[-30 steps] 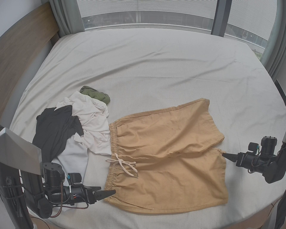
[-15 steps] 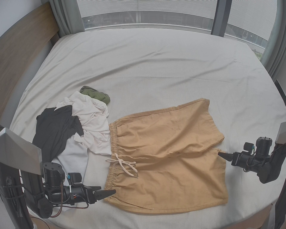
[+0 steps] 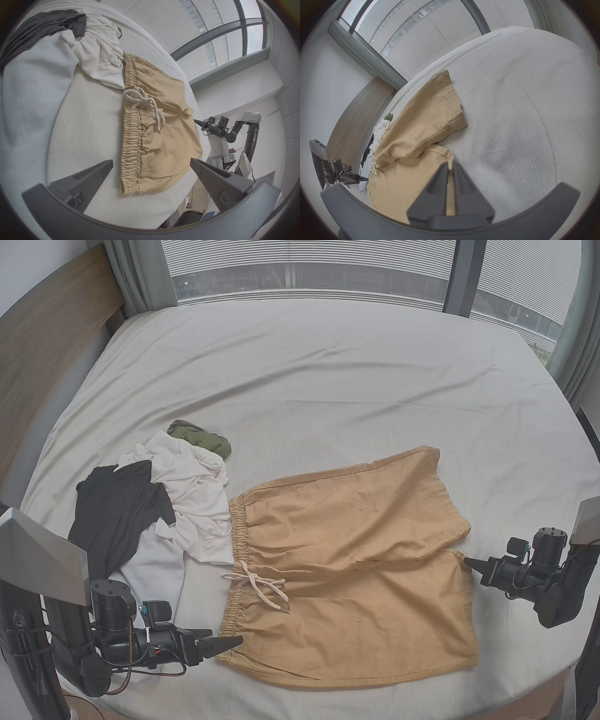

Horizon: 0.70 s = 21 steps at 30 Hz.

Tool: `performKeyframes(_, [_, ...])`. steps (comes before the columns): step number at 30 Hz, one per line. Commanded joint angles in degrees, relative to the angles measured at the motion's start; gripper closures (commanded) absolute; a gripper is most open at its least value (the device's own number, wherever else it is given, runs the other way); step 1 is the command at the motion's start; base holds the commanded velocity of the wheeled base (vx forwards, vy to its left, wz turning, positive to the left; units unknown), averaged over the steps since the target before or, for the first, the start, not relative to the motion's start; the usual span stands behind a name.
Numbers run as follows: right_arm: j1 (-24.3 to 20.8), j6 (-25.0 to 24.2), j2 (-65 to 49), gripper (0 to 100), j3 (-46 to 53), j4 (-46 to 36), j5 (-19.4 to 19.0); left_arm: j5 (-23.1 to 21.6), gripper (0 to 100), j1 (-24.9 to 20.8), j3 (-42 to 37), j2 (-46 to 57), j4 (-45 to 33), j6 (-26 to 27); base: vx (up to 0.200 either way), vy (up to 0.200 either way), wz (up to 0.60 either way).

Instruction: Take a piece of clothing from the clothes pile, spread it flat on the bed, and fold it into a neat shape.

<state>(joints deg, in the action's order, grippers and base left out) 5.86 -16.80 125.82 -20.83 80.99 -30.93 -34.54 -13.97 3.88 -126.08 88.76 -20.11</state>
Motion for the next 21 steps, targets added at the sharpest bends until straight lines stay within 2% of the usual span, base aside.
performKeyframes(1, [0.4,0.0,0.0,100,-0.3,0.2,0.1,0.0,0,0.1,0.1,-0.1,0.0,0.0,0.000,0.000,0.00])
performKeyframes(12, [1.3,-2.3,-0.3,100,-3.1,0.3,0.3,0.0,0,0.0,0.1,-0.7,0.0,0.1,0.000,0.000,0.00])
performKeyframes(21, [2.1,-2.3,-0.1,100,-3.2,0.3,0.5,0.0,0,0.0,0.0,-1.2,0.0,0.3,0.000,0.000,0.00])
